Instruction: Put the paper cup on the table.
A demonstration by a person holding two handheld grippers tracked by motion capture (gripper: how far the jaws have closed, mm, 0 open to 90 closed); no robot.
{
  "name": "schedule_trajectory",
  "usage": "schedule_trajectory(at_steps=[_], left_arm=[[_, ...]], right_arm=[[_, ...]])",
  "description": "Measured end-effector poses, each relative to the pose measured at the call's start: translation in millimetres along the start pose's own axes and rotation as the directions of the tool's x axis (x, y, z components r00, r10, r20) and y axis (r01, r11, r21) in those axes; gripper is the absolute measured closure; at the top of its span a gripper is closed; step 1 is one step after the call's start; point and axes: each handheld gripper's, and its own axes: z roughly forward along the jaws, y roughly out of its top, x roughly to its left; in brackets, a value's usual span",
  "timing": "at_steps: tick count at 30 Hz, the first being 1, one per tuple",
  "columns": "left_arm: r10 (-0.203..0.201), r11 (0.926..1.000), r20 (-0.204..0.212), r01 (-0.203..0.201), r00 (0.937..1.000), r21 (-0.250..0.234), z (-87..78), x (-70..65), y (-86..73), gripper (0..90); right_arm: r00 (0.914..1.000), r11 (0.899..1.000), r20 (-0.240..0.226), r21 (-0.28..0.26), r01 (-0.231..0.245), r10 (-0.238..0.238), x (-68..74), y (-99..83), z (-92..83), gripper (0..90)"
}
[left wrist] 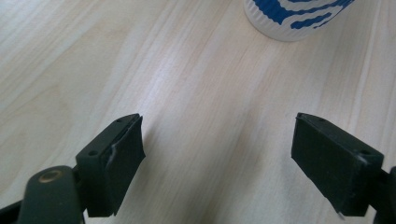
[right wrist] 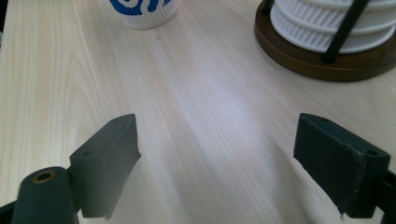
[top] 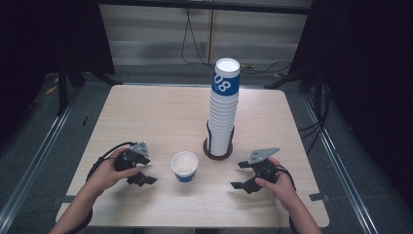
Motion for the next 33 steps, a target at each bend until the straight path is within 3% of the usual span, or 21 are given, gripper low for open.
schedule_trajectory(at_steps=[3, 7, 9, 17, 26, 33], left_arm=[[0.001, 0.9999, 0.002, -0.001, 1.0000, -0.010, -0.7, 2.5, -6.0, 16.8], [-0.027, 0.9992, 0.001, 0.027, 0.9996, -0.029, -1.3, 6.2, -14.6, 16.8], [-0.033, 0.9987, -0.019, 0.033, 0.9993, -0.039, -1.7, 7.9, -17.9, 16.8], [-0.045, 0.9958, -0.035, 0.042, 0.9984, -0.081, -4.3, 13.5, -29.3, 16.7], [0.034, 0.9941, -0.093, -0.044, 0.9950, -0.099, -2.7, 13.4, -36.9, 15.6], [0.038, 0.9858, -0.092, -0.052, 0.9951, -0.160, -1.7, 14.8, -44.0, 14.3]], right_arm=[[0.9999, 1.000, 0.011, -0.002, -0.003, 0.003, -1.9, -1.7, -1.2, 13.4], [0.9998, 1.000, 0.009, -0.008, -0.015, 0.015, -4.2, -4.2, -2.8, 13.4], [0.9997, 1.000, 0.017, -0.004, -0.015, 0.015, -5.3, -5.9, -3.7, 13.4], [0.9983, 0.999, 0.048, -0.010, -0.031, 0.031, -12.7, -13.6, -10.2, 13.4], [0.9964, 0.999, 0.078, 0.000, -0.033, 0.033, -19.2, -22.9, -12.2, 13.5], [0.9932, 1.000, 0.115, -0.006, -0.013, 0.014, -22.6, -27.7, -15.1, 13.3]])
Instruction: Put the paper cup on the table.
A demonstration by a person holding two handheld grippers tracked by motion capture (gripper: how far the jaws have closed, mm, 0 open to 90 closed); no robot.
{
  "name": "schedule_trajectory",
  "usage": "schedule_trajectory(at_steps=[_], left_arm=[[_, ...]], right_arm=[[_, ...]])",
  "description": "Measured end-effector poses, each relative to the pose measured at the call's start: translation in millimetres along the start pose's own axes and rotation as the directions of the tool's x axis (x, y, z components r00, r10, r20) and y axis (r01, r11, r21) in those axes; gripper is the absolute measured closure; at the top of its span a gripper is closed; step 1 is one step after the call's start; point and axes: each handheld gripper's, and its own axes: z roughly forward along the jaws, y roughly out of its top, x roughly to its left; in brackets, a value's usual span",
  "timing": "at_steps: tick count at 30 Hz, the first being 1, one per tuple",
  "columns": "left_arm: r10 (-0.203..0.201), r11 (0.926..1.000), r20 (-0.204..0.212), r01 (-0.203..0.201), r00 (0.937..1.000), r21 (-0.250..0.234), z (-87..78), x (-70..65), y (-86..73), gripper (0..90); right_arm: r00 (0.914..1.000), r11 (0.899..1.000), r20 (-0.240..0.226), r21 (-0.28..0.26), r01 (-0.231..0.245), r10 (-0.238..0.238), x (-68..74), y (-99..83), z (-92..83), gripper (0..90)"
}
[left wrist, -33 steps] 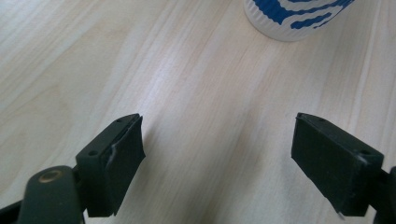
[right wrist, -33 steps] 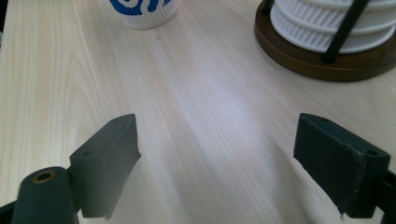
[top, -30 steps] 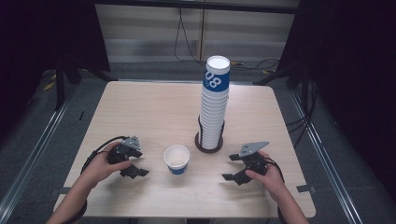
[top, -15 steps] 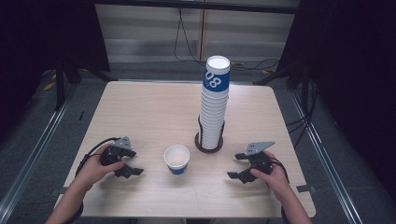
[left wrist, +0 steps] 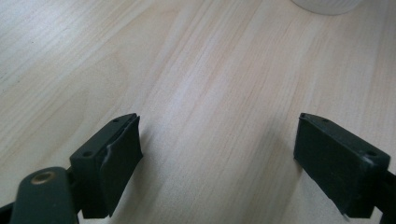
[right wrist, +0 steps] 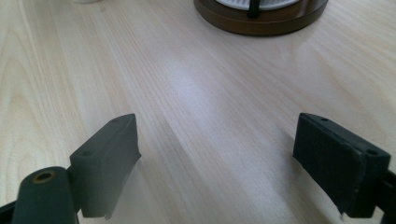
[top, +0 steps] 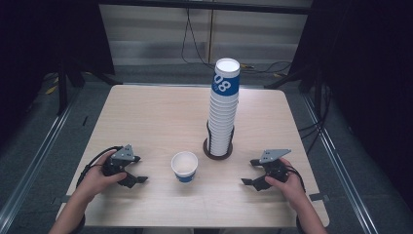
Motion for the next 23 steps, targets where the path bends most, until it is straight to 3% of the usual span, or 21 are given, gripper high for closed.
schedule_trajectory(at_steps=[5, 23], left_arm=[[-0.001, 0.9992, -0.002, 0.001, 1.0000, -0.040, 0.5, 0.6, -5.1, 12.5], [-0.008, 0.9977, -0.006, 0.008, 1.0000, -0.067, 1.3, 0.8, -8.4, 10.5]], right_arm=[[0.9980, 0.999, 0.044, 0.024, 0.044, -0.045, 3.2, 0.1, 1.0, 12.6], [0.9977, 0.999, 0.055, 0.025, 0.039, -0.040, 2.5, 0.3, 1.6, 11.7]])
